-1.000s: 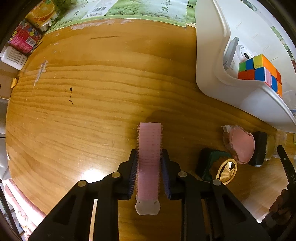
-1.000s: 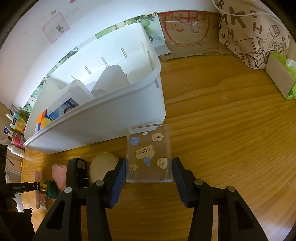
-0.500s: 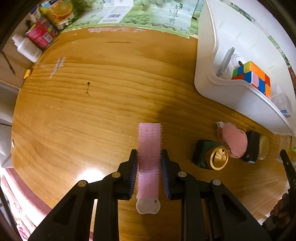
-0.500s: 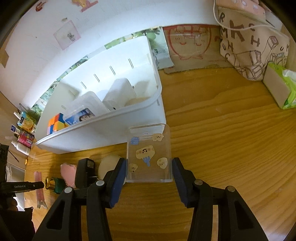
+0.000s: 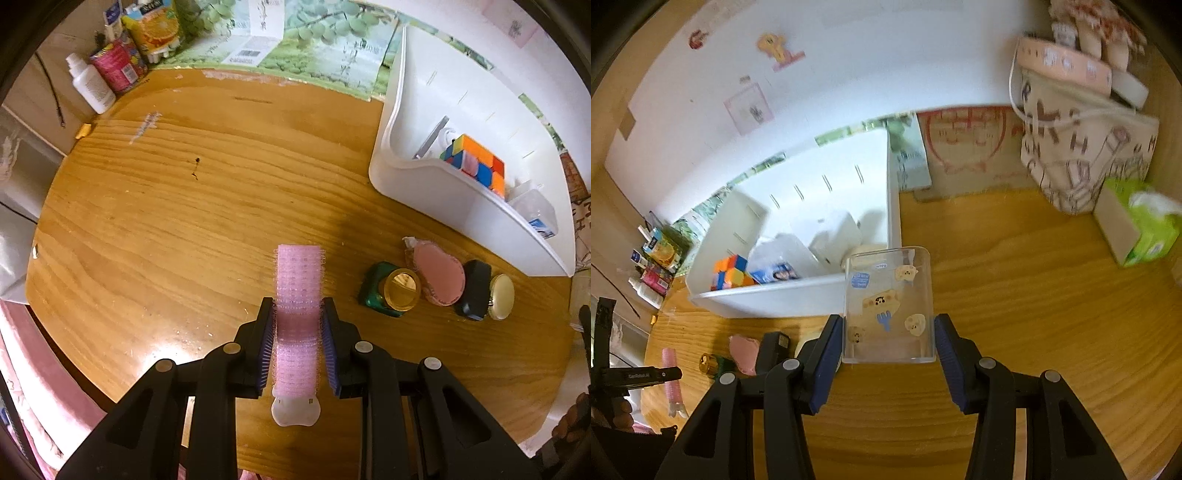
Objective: Organize rigid objects
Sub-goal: 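Lift the hair roller and clear box and carry both over the white bin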
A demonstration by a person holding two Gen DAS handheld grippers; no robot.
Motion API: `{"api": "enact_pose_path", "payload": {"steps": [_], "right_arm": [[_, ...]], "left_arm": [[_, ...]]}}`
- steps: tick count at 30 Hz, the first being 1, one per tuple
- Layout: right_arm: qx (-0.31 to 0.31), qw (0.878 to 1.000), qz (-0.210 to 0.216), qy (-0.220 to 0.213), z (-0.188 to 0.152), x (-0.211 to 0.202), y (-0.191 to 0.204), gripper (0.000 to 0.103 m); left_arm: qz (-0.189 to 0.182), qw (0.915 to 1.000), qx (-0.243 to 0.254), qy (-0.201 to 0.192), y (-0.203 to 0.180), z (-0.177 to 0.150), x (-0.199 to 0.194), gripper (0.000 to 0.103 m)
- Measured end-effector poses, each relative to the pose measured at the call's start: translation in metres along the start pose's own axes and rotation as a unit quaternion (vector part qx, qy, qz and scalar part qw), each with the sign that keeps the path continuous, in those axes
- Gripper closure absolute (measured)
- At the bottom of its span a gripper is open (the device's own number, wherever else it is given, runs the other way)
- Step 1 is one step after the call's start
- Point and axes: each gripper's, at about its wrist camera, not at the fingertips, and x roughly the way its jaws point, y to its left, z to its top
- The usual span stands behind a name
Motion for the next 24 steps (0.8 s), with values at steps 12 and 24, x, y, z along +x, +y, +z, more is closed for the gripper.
{"api": "enact_pose_path", "payload": {"steps": [12, 24], "right_arm": [[-0.052, 0.997, 0.015, -0.047, 0.025, -0.035, 0.007, 0.052], [-0.092, 0.992, 0.040, -0.079, 0.045, -0.044, 0.030, 0.052]], "left_arm": [[0.001, 0.9981, -0.024, -0.057, -0.010, 0.003, -0.029, 0.077], [-0.016, 0.9942, -0.003, -0.107, -0.038, 0.020, -0.059, 0.077]]}}
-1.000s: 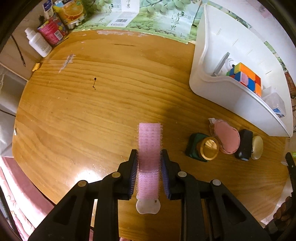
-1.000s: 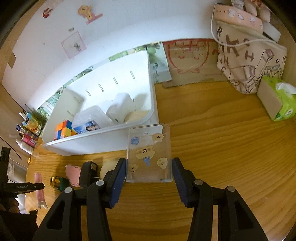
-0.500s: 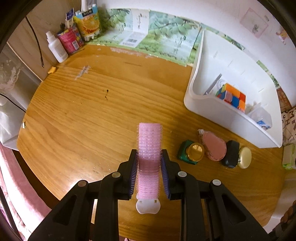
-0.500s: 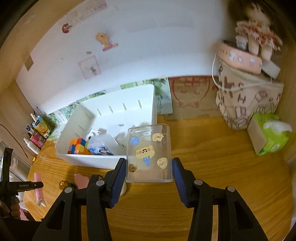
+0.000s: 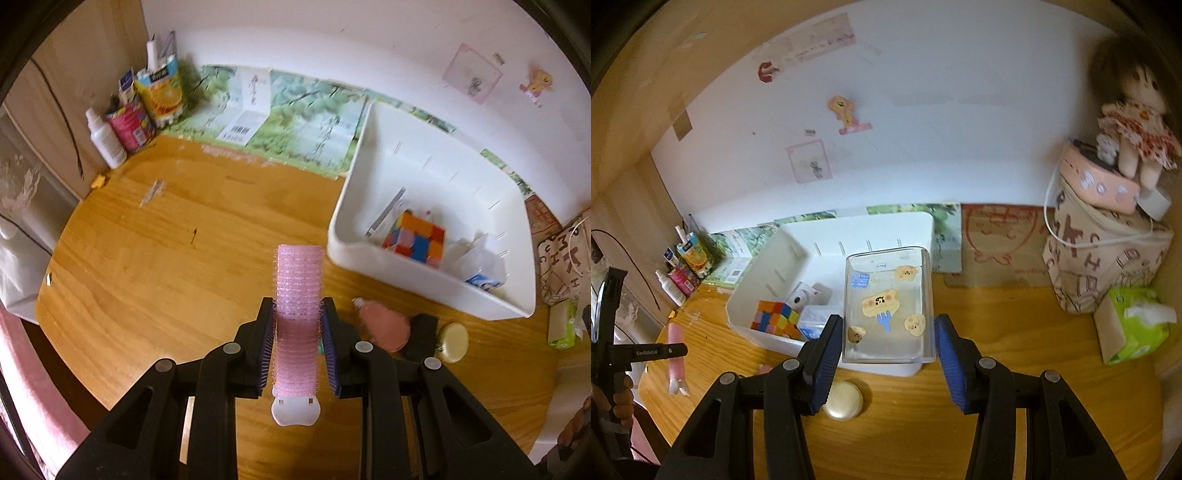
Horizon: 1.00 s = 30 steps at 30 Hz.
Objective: Organize rigid objects
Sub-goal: 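Lift the hair roller and clear box and carry both over the white bin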
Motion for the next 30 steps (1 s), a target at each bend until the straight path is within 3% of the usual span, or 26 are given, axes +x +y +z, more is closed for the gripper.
{"api": "enact_pose_path", "payload": {"steps": [14, 24, 30], "right_arm": [[-0.024, 0.999, 0.029, -0.024, 0.012, 0.015, 0.016, 0.052], [-0.043, 0.998, 0.048, -0.017, 0.013, 0.047, 0.027, 0.052], [-0.059, 0.997, 0.049, -0.012, 0.011, 0.068, 0.032, 0.052]], "left_arm": [[-0.072, 0.9928, 0.036, -0.089, -0.038, 0.025, -0.016, 0.077], [-0.087, 0.9781, 0.097, -0.162, -0.068, 0.035, -0.010, 0.077], [-0.087, 0.9778, 0.111, -0.155, -0.089, 0.041, 0.016, 0.077]]}}
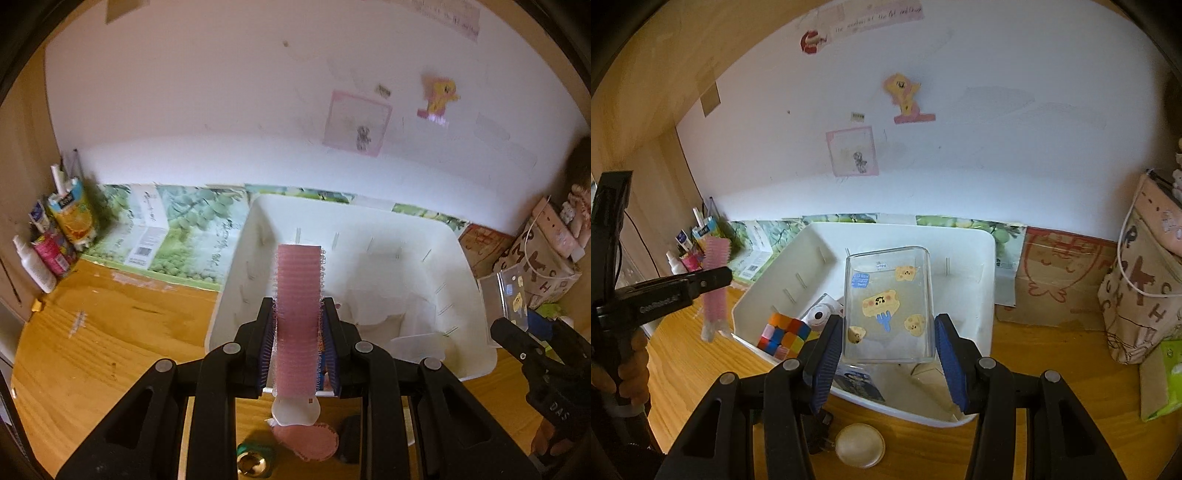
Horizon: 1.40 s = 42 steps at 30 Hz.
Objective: Organize rigid objects
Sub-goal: 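Lift the hair roller and clear box and carry both over the white bin, then open the left gripper releasing the roller while the right gripper releases the clear box into the bin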
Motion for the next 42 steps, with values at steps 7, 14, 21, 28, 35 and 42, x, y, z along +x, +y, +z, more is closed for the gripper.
{"api": "enact_pose_path", "payload": {"steps": [7, 14, 21, 28, 35, 42], "right_arm": [[-0.009, 1.000, -0.005, 0.021, -0.004, 0.023, 0.000, 0.052], [-0.007, 0.999, -0.001, 0.037, -0.008, 0.038, 0.000, 0.052], [-0.002, 0.999, 0.005, 0.031, -0.007, 0.037, -0.001, 0.052], [0.000, 1.000, 0.006, 0.015, -0.004, 0.023, -0.002, 0.045], [0.009, 1.000, 0.011, -0.009, 0.000, 0.001, -0.002, 0.034], [0.019, 0.999, 0.021, -0.036, 0.002, -0.029, 0.001, 0.023]], "left_arm": [[-0.018, 0.9996, -0.020, 0.012, -0.002, -0.005, 0.025, 0.076], [-0.027, 0.9993, -0.024, 0.010, -0.002, -0.007, 0.031, 0.076], [-0.023, 0.9996, -0.013, 0.000, -0.009, -0.006, 0.027, 0.073], [-0.017, 0.9996, -0.015, -0.014, -0.013, -0.005, 0.012, 0.040], [-0.010, 0.9993, -0.013, -0.035, -0.019, -0.006, -0.016, 0.030], [0.007, 0.9983, -0.020, -0.055, -0.017, -0.013, -0.049, 0.029]]}}
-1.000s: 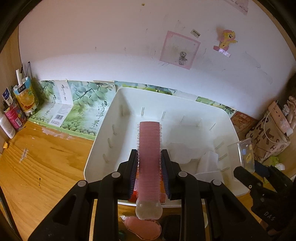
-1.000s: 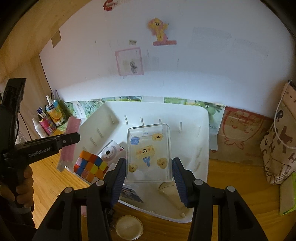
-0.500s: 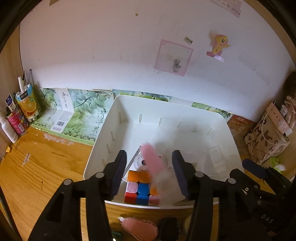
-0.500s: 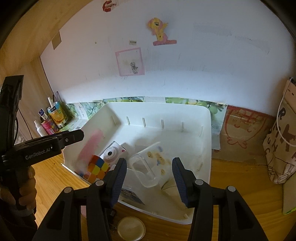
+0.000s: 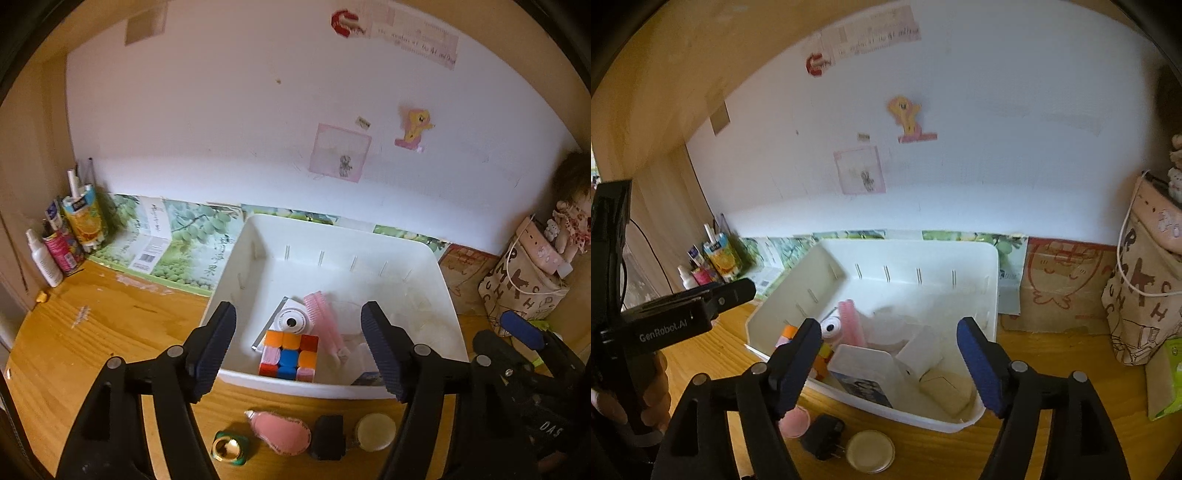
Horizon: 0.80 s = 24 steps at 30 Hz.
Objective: Organize rigid objects
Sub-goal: 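Open the left gripper releasing the roller while the right gripper releases the clear box into the bin, then withdraw both grippers from the bin toward the remaining objects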
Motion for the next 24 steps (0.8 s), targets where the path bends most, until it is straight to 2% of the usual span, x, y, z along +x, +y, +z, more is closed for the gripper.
{"api": "enact_pose_path", "payload": {"steps": [6, 13, 24], "right_arm": [[0.038, 0.999, 0.022, 0.003, -0.005, -0.018, -0.004, 0.021], [0.108, 0.992, 0.053, 0.023, -0.021, -0.029, -0.014, 0.021], [0.175, 0.980, 0.071, 0.060, -0.047, -0.031, -0.028, 0.021]], "left_arm": [[0.022, 0.9996, -0.005, -0.017, 0.009, -0.011, -0.033, 0.029], [0.045, 0.9986, -0.021, -0.017, 0.029, -0.032, -0.060, 0.029], [0.083, 0.9953, -0.045, 0.021, 0.055, -0.069, -0.077, 0.029]]}}
